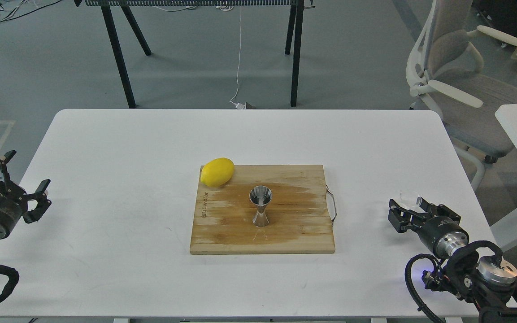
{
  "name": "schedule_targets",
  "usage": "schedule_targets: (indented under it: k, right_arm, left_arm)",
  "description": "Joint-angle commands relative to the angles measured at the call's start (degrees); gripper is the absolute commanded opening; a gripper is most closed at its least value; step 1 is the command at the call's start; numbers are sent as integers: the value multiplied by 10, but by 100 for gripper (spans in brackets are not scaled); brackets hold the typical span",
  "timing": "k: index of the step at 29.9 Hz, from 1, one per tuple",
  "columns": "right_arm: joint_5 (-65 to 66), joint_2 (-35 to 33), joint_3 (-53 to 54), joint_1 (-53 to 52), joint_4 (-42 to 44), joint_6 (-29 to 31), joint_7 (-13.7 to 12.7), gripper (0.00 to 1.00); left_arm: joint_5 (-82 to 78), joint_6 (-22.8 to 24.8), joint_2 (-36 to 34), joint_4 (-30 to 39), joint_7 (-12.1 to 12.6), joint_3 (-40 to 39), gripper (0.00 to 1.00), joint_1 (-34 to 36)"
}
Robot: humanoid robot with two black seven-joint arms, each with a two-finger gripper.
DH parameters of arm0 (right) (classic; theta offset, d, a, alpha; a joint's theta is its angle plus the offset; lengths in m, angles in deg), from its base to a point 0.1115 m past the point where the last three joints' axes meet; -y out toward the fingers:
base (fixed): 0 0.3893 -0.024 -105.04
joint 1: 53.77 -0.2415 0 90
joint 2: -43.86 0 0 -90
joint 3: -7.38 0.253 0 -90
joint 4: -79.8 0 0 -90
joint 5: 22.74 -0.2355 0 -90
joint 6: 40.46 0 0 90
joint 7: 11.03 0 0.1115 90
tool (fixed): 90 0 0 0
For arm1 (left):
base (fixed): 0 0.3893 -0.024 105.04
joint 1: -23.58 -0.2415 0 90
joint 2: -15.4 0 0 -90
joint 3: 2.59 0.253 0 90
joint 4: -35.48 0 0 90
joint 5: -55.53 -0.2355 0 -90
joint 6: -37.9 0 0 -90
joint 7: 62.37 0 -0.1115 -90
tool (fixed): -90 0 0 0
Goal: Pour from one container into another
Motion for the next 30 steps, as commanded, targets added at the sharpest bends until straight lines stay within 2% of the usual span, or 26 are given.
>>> schedule_targets:
  k: [1,8,12,13,17,18,21,25,30]
  right_arm:
    - [-1,-5,4,6,-19,1,-2,96]
    - [-5,-53,46,48,-104,-4,-5,96]
    - [-1,-97,77,65,-156,20,-16,96]
    - [0,-107,78,64,-160,48,-25,96]
    - [36,-130,72,24,-135,259,-65,97]
    - [55,-131,70,9,-119,288,-71,97]
    - [105,-129,68,-30,-57,288,-84,97]
    - [122,-124,40,-81,1,288,-83,97]
    - [122,-94,37,-88,40,288,-78,97]
  left_arm:
    - [0,0,-1,0,0,0,100,0]
    - [-1,0,-2,-1,0,0,100,0]
    - [-1,0,-2,-1,0,0,100,0]
    - [-1,0,-2,-1,0,0,100,0]
    - [-1,0,-2,0,0,1,100,5]
    - [-1,0,-2,0,0,1,100,6]
    - [-1,0,-2,0,0,2,100,10]
    - [-1,0,-3,0,0,-4,100,12]
    - [0,0,-2,1,0,-7,100,16]
